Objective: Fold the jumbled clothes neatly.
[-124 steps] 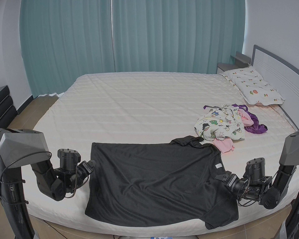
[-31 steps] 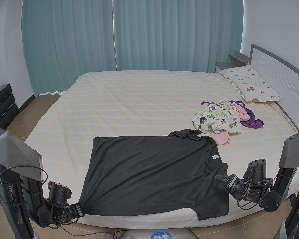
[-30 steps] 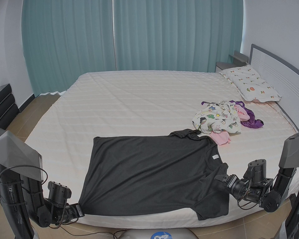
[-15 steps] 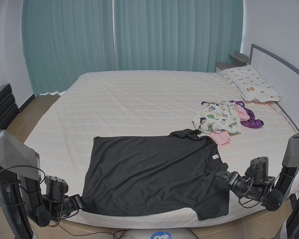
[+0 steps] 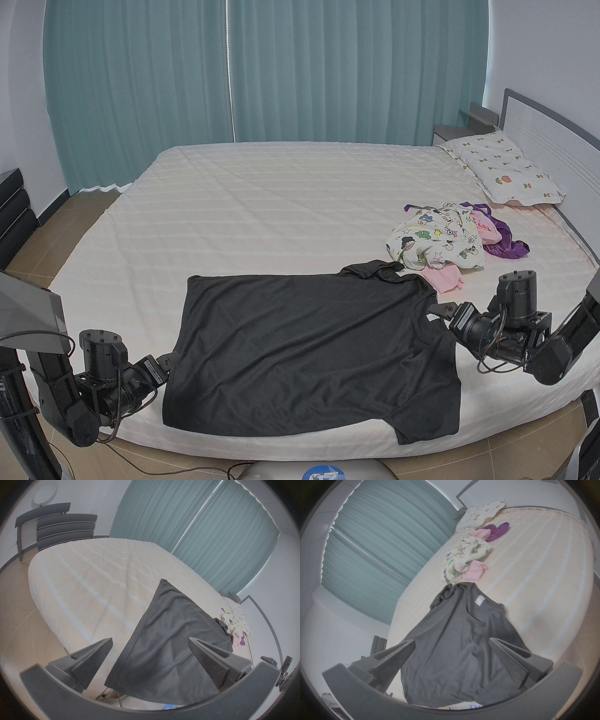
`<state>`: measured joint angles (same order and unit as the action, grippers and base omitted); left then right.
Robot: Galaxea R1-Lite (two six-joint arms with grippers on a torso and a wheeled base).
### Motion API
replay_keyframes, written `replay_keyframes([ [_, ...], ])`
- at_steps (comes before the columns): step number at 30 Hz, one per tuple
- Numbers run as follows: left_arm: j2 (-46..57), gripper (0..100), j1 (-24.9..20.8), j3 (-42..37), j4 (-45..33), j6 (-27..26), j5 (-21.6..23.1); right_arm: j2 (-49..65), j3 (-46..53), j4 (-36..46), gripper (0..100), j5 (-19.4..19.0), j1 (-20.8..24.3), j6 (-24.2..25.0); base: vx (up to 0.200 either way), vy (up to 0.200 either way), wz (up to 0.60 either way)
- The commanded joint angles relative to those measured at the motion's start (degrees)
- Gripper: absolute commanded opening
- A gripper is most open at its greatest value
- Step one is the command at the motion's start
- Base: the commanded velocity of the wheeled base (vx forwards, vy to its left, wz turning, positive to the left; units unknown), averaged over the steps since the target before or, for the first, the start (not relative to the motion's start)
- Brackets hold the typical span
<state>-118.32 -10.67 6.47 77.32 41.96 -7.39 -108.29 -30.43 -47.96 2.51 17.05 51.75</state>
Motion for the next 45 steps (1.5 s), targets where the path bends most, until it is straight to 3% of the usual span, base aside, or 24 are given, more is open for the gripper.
replay_keyframes([
  [1,-1.21,100,-0.14,0.82,0.11,0.84,0.18,-5.79,-10.00,4.54,100,-0.31,-0.36,-0.07,0.200,0.000,0.00],
  [11,-3.93,100,-0.14,1.35,0.37,0.75,0.09,-15.55,-16.86,5.95,100,-0.58,0.26,0.37,0.040,0.000,0.00],
  [40,-5.60,100,-0.85,2.14,0.46,2.07,0.09,-29.61,-36.54,6.74,100,-0.58,0.96,0.63,0.014,0.000,0.00],
  [45,-6.13,100,-0.85,2.32,0.46,2.16,0.27,-32.86,-41.64,10.08,100,-0.58,0.79,0.72,0.000,0.000,0.00],
])
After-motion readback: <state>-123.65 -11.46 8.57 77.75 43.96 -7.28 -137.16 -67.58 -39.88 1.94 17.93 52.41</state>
